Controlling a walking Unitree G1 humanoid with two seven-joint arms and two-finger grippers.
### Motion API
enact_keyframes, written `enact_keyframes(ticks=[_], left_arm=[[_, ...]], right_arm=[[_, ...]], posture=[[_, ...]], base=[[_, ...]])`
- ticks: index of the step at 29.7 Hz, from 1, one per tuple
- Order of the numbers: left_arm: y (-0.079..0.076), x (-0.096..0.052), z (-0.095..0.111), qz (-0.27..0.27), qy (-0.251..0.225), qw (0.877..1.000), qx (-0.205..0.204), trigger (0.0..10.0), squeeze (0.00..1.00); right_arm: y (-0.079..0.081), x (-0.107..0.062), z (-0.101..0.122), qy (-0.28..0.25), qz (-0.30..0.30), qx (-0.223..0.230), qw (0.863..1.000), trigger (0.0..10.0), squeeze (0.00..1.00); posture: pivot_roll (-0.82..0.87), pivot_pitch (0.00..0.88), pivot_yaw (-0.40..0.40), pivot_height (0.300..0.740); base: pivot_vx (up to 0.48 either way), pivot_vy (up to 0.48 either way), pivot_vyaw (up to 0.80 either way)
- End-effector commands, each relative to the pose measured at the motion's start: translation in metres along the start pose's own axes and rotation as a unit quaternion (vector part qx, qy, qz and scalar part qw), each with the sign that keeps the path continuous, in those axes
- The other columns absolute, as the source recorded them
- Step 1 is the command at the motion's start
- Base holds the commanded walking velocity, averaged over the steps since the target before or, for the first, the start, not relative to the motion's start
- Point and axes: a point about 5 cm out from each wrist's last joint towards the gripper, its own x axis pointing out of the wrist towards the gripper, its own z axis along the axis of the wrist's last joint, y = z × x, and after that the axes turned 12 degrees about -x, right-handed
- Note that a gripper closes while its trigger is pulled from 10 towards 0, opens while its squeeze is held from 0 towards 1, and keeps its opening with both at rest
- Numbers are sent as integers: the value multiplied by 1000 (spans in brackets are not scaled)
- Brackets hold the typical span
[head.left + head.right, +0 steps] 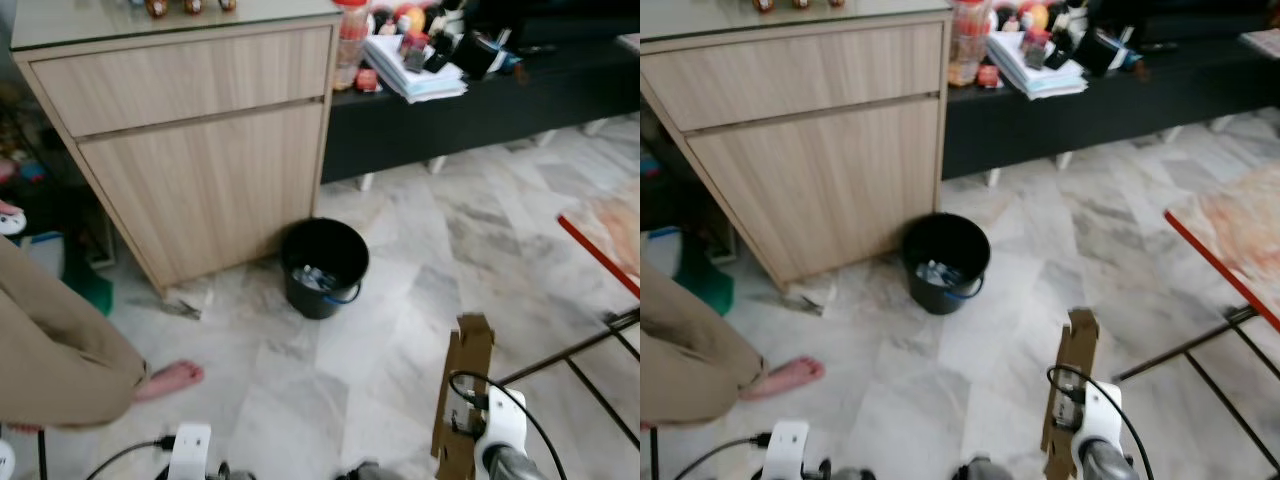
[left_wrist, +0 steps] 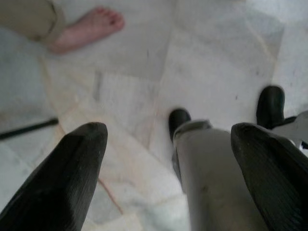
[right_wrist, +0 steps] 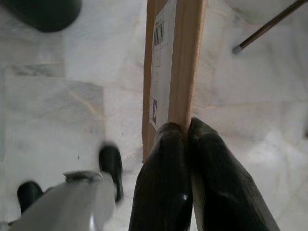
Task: Picking trash to rubbish bin
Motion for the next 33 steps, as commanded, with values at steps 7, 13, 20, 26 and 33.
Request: enact_keyframes(ticks=[7, 13, 20, 26, 33], left_arm=[[-8, -4, -19, -11, 37, 999, 0, 10000, 0], [-7, -5, -22, -9, 40, 999, 0, 10000, 0], [-6, -6, -24, -9, 45, 999, 1, 10000, 0], [-6, -6, -24, -11, 45, 999, 4, 10000, 0], [-5, -6, -23, -11, 45, 999, 6, 10000, 0]], right_arm=[[-8, -1, -5, 8, -14, 11, 1000, 10000, 0], [-8, -1, -5, 7, -14, 11, 1000, 10000, 0], [-10, -2, -5, 9, -17, 11, 1000, 10000, 0], [-10, -2, -6, 13, -21, 11, 1000, 10000, 0], [-11, -2, -6, 13, -21, 7, 1000, 10000, 0]], posture=[[52, 220, -123, 740], [53, 216, -123, 740], [54, 210, -120, 740], [55, 194, -116, 740], [56, 186, -113, 740]], base=[[362, 0, 0], [361, 0, 0], [331, 0, 0], [309, 0, 0], [363, 0, 0]])
